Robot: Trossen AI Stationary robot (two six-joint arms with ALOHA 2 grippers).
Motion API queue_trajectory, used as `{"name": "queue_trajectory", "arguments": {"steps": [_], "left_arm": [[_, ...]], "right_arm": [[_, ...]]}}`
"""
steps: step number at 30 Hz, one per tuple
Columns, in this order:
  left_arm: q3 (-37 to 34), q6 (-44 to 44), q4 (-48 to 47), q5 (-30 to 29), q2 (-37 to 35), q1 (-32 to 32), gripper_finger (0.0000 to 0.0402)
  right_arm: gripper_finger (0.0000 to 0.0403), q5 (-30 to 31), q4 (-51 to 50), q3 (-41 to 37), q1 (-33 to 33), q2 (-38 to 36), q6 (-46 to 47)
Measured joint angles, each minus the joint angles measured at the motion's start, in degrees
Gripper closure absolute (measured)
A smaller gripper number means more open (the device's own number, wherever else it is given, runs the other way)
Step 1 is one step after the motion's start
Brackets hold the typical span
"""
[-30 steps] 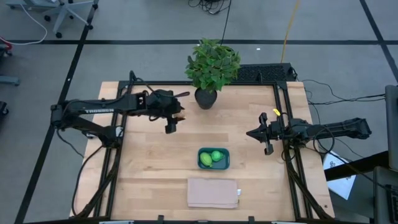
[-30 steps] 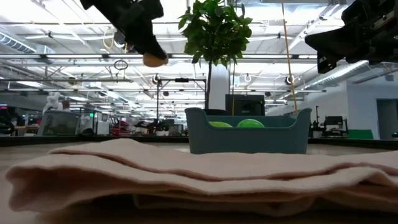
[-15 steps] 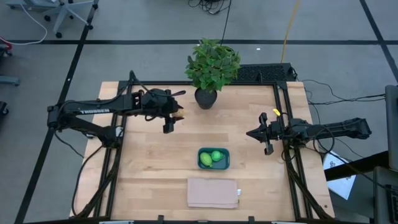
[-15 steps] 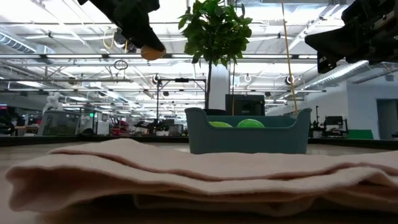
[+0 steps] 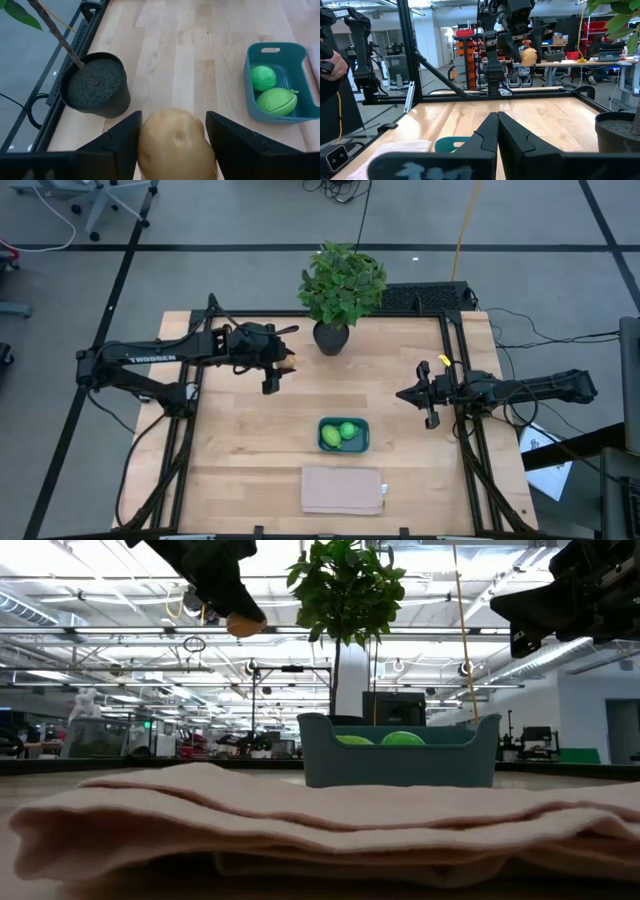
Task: Pick and placing Produce into tupperware
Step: Put the brown potato into the blue bin
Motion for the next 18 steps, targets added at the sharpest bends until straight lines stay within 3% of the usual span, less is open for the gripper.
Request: {"name": "queue_trajectory", "arguments": {"steps": [18], "left_arm": [[0.0, -6.5, 10.5, 4.8, 0.8, -5.2, 0.0183]], "right_arm": [[0.0403, 0.0, 0.0, 0.0, 0.0, 0.0, 0.0]]}}
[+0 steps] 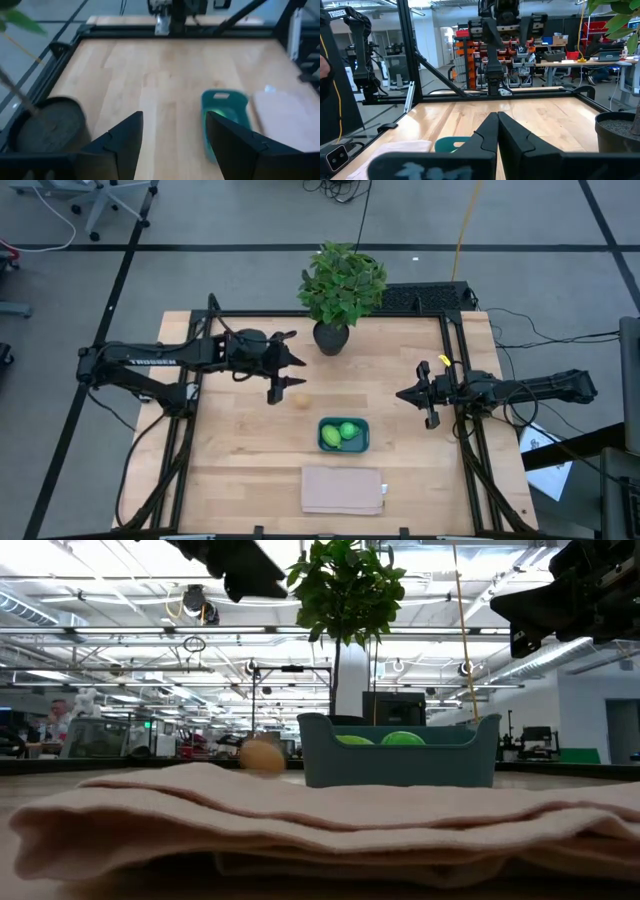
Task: Pick and placing Produce into tupperware
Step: Put the brown potato into the blue bin
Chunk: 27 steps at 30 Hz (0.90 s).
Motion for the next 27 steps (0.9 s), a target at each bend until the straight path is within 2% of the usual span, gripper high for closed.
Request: {"name": "queue_trajectory", "arguments": {"steps": [4, 7, 17, 21, 27], "left_arm": [[0.0, -1.3, 0.3, -0.7, 0.3, -1.0, 0.0183], [0.0, -2.6, -1.1, -3.8, 0.2, -0.7, 0.0183], [0.0, -1.1, -7.4, -3.7, 0.3, 0.5, 0.0183], [0.0, 0.0, -12.7, -3.5, 0.3, 0.4, 0.0183], [0.0, -6.7, -25.9, -3.5, 0.3, -2.0, 0.0183]], "right_arm": [[0.0403, 0.0, 0.0, 0.0, 0.0, 0.0, 0.0], [0.0403, 0.0, 0.0, 0.0, 0.0, 0.0, 0.4], [0.0403, 0.0, 0.0, 0.0, 0.0, 0.0, 0.5], [0.0403, 0.0, 0.0, 0.0, 0.0, 0.0, 0.5], [0.0403, 0.0, 0.0, 0.0, 0.0, 0.0, 0.5]]}}
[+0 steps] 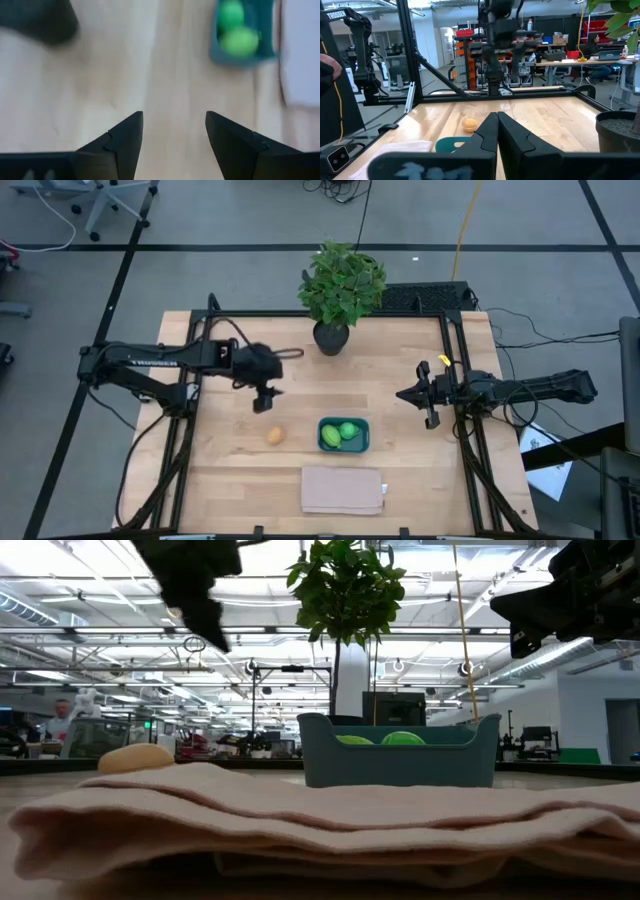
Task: Pick and placing Produce into tupperware
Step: Put the brown potato into the blue bin
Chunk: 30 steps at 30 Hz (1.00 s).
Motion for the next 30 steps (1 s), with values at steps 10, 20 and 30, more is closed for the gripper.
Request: {"name": "queue_trajectory", "arguments": {"steps": [10, 20, 30], "left_arm": [[0.0, -20.2, -7.1, -1.1, 1.0, -10.2, 0.0183], [0.0, -36.0, -8.0, -4.9, 6.9, -21.0, 0.0129], [0.0, -28.1, -8.4, -4.2, 16.8, -25.0, 0.0053]], "right_arm": [[0.0403, 0.0, -0.3, 0.0, 0.0, 0.0, 0.0], [0.0403, 0.0, -0.4, 0.0, 0.0, 0.0, 0.8], [0.0403, 0.0, -0.4, 0.0, 0.0, 0.0, 0.8]]}}
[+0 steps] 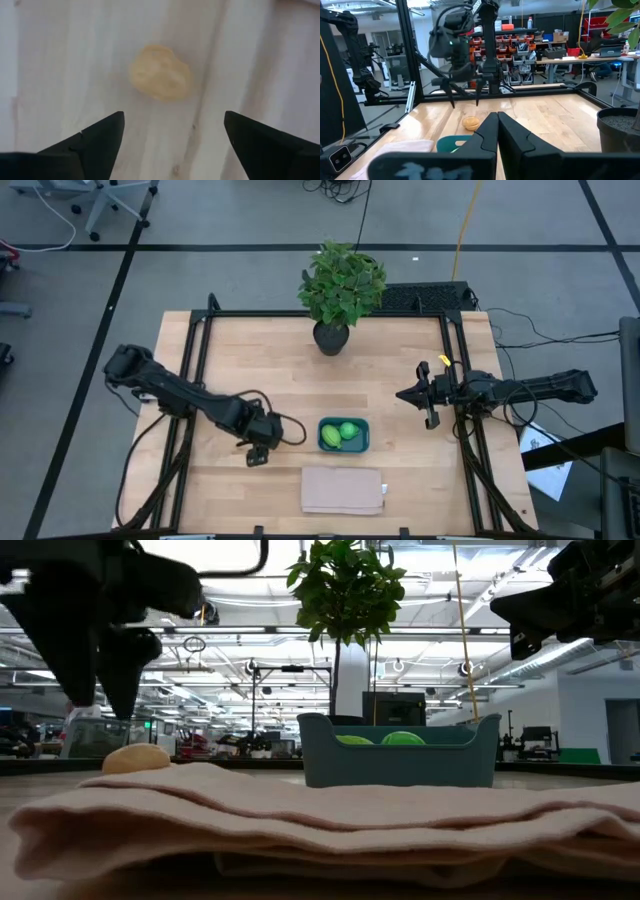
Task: Pick and placing Produce into tupperware
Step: Put the brown potato into the blue bin
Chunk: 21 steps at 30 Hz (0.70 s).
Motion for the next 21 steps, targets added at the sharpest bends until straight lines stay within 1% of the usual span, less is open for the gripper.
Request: {"name": "queue_trajectory", "arguments": {"steps": [3, 8, 11, 13, 18, 21], "left_arm": [[0.0, -2.9, 0.1, -0.4, 1.2, 1.4, 0.0049], [0.0, -2.2, 0.3, -0.3, 1.2, 1.5, 0.0048], [0.0, -5.4, 0.4, 0.4, 1.0, 2.5, 0.0048], [0.0, -5.9, 0.4, 1.2, 1.0, 3.1, 0.0048], [0.0, 2.8, 0.5, 1.2, 1.0, 2.7, 0.0048], [0.0, 8.3, 2.1, 1.2, 1.0, 2.7, 0.0048]], "right_arm": [[0.0403, 0.0, 0.0, 0.0, 0.0, 0.0, 0.0], [0.0403, 0.0, 0.0, 0.0, 0.0, 0.0, 0.0], [0.0403, 0.0, 0.0, 0.0, 0.0, 0.0, 0.0], [0.0403, 0.0, 0.0, 0.0, 0.0, 0.0, 0.0], [0.0403, 0.0, 0.0, 0.0, 0.0, 0.0, 0.0], [0.0403, 0.0, 0.0, 0.0, 0.0, 0.0, 0.0]]}}
